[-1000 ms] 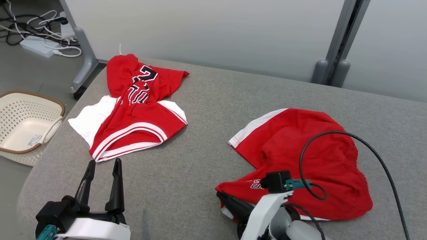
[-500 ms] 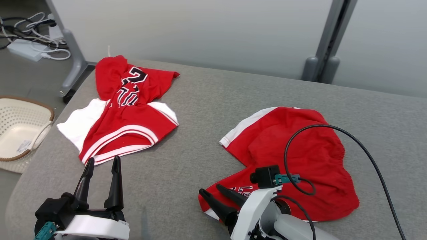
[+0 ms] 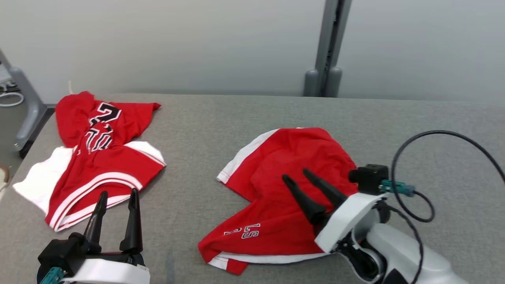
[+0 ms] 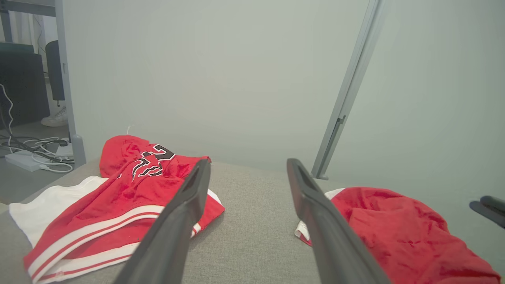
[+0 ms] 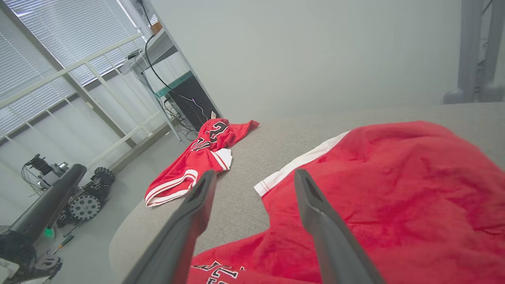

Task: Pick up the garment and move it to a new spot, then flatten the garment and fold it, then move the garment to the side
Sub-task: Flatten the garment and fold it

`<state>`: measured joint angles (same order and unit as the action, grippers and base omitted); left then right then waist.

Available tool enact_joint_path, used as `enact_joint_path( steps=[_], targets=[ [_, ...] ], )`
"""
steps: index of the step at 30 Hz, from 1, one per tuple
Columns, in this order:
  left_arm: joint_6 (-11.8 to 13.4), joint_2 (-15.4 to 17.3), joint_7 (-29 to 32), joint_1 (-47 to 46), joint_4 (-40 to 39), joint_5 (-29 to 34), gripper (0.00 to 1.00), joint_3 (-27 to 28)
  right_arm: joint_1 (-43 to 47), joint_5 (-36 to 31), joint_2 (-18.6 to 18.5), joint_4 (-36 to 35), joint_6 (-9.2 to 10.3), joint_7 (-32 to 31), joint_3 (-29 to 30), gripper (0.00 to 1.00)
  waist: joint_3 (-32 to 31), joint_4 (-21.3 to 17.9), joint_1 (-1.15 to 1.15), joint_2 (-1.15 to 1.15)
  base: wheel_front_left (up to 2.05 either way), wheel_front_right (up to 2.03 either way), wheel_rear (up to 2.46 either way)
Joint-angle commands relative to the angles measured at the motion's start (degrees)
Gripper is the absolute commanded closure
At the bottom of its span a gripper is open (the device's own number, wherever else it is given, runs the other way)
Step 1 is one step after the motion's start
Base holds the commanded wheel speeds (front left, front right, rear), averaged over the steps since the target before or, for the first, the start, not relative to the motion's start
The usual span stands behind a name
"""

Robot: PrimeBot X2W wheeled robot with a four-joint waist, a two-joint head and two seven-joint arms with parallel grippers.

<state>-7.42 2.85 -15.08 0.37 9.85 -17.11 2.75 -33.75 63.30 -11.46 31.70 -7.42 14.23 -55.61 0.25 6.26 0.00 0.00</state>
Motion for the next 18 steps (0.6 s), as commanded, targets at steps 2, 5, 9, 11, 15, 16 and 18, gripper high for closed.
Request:
enact_joint_path(
  steps=[2, 5, 9, 11, 15, 16, 18],
  targets=[
    [-0.1, 0.2, -0.1, 0.3, -0.3, 0.4, 0.0, 0.3, 1.6, -2.5, -1.7, -1.3, -0.14, 0.7, 2.1, 0.0, -0.5, -2.1, 0.0, 0.0, 0.0, 0.0, 0.0],
    [-0.1, 0.2, -0.1, 0.8, -0.4, 0.5, 0.0, 0.3, 4.1, -5.9, -3.5, -3.1, -0.14, 1.0, 5.7, 0.0, -0.8, -3.5, 0.0, 0.0, 0.0, 0.0, 0.0],
    [-0.1, 0.2, -0.1, 0.9, -0.5, 0.7, 0.0, 0.3, 8.1, -12.1, -5.2, -5.6, -0.13, 1.0, 11.9, 0.0, -1.1, -4.7, 0.0, 0.0, 0.0, 0.0, 0.0],
    [-0.1, 0.2, -0.1, 1.0, -0.6, 0.8, 0.0, 0.3, 11.0, -15.8, -5.0, -7.4, -0.14, 1.0, 16.2, 0.0, -1.2, -5.2, 0.0, 0.0, 0.0, 0.0, 0.0],
    [-0.1, 0.2, -0.1, 1.1, -0.6, 0.9, 0.0, 0.4, 17.4, -25.2, -4.0, -12.5, -0.14, 1.0, 26.1, 0.0, -1.4, -5.8, 0.0, 0.0, 0.0, 0.0, 0.0],
    [-0.1, 0.2, -0.1, 1.1, -0.6, 0.9, 0.0, 0.4, 19.2, -27.8, -3.6, -14.1, -0.13, 1.0, 28.8, 0.0, -1.4, -5.9, 0.0, 0.0, 0.0, 0.0, 0.0],
    [-0.1, 0.2, -0.1, 1.2, -0.7, 0.9, 0.0, 0.4, 23.0, -32.0, -2.0, -17.4, -0.13, 0.9, 33.8, 0.0, -1.5, -6.1, 0.0, 0.0, 0.0, 0.0, 0.0]
  ],
)
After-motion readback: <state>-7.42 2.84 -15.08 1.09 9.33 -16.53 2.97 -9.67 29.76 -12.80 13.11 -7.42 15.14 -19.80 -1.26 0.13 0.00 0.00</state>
